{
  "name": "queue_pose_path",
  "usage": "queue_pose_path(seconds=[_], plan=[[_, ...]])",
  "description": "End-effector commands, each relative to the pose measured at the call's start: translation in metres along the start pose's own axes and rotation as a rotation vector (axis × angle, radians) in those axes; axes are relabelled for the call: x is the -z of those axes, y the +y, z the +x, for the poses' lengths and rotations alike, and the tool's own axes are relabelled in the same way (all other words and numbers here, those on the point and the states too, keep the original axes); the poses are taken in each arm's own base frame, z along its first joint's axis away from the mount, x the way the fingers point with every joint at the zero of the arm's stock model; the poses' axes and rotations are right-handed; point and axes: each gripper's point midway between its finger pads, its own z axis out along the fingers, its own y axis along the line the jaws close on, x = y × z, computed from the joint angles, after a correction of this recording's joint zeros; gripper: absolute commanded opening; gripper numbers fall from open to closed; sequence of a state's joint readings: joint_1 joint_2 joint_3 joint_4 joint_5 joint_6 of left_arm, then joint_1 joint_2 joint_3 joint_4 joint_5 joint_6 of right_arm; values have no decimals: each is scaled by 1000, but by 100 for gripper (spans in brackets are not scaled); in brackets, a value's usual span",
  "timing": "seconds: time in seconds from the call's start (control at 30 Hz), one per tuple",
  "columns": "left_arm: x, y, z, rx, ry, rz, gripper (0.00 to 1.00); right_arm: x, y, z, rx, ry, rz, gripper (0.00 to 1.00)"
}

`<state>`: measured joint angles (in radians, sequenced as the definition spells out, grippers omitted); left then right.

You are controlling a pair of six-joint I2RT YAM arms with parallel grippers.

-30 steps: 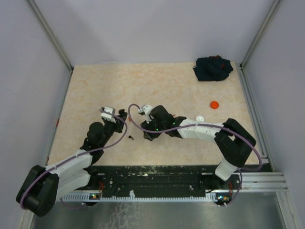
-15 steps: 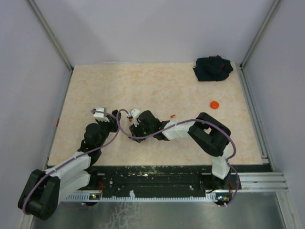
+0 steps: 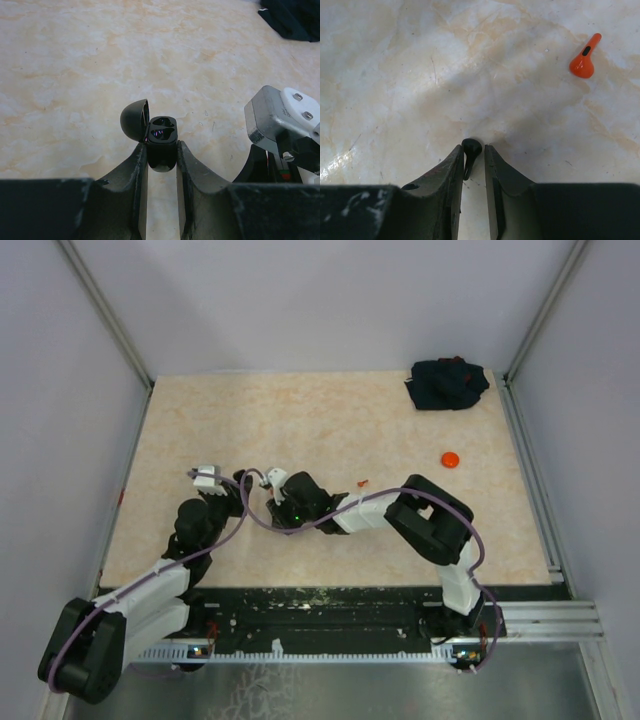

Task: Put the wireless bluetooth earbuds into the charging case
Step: Pick up the earbud from the center of the board, then place the earbud at the center of the board.

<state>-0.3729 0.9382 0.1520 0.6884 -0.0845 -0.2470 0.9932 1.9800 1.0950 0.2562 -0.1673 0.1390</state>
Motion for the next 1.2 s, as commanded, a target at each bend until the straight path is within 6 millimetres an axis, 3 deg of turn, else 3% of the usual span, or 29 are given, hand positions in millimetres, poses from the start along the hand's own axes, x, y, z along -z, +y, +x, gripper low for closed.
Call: queue_pose_path(seconds=[0.0, 0.33, 0.8, 0.93, 1.17], plan=[[1, -5, -4, 2, -20, 31, 0, 4, 6, 10, 22, 53, 0, 23], [1, -17, -6, -7, -25, 102, 0, 47, -20, 34, 21, 150, 157, 10], [2, -36, -7, -19, -28, 215, 0, 146, -54, 94, -148, 382, 300, 10], [4, -42, -9, -25, -36, 246, 0, 162, -56, 103, -173, 420, 317, 11], [4, -43, -8, -26, -34, 256, 0, 171, -57, 112, -201, 466, 337, 18]])
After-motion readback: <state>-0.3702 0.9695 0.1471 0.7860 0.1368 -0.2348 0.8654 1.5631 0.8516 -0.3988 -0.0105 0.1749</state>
